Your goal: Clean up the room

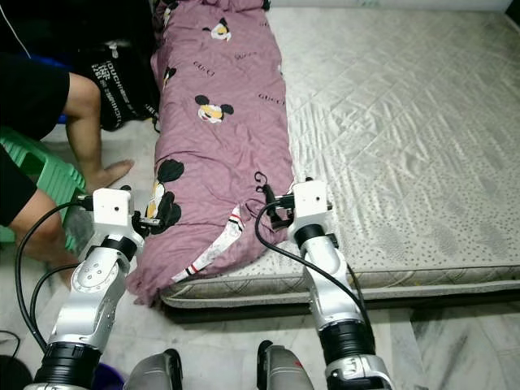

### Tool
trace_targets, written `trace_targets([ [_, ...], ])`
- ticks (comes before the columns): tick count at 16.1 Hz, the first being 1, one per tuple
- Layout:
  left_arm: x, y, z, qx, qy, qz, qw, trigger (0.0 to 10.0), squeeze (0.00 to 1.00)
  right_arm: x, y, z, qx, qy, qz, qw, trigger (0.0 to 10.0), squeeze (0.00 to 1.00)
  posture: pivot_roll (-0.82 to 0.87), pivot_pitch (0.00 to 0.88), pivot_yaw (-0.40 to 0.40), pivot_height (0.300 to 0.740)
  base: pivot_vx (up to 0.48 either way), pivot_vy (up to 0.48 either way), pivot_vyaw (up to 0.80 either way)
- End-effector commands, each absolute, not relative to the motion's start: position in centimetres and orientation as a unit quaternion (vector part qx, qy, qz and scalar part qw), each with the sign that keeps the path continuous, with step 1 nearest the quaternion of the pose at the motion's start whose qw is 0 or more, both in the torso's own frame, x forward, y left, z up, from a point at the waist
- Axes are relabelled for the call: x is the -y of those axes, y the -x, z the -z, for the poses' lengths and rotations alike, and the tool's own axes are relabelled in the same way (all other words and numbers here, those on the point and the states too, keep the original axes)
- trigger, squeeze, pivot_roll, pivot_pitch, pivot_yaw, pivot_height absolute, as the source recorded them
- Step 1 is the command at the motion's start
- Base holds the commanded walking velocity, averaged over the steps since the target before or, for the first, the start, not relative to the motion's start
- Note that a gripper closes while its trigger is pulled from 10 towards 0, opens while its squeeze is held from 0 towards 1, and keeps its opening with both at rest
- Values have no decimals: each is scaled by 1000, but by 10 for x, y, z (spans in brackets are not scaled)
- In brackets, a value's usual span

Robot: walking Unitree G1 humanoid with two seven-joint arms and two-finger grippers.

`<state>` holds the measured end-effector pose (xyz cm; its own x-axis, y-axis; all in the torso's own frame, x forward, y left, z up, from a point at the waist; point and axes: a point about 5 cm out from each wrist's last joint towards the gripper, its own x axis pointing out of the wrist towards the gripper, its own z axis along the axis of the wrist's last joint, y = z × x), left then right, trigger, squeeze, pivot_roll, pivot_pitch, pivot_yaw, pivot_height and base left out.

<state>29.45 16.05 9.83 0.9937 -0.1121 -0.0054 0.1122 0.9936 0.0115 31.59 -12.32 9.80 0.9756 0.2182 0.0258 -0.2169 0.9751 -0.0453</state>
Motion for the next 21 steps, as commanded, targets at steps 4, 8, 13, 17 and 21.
trace_targets([
  [4,-162,-297,-100,-4,6,51,999,10000,0,125,-314,-96,10,17,-105,994,10000,0,-16,235,-4,712,0,0,0],
  [8,-159,-298,-101,-3,10,53,999,10000,0,125,-315,-97,9,17,-106,994,10000,0,-16,236,-3,668,0,0,0],
  [13,-159,-299,-102,-2,14,47,999,10000,0,126,-315,-97,10,18,-106,994,10000,0,-15,235,-5,614,0,0,0],
  [17,-159,-299,-103,1,15,44,999,10000,0,127,-315,-94,5,21,-108,994,10000,0,-15,236,-6,614,0,0,0],
  [21,-151,-298,-106,1,39,63,997,10000,0,131,-317,-93,2,26,-108,994,10000,0,-13,230,-6,614,0,0,0],
])
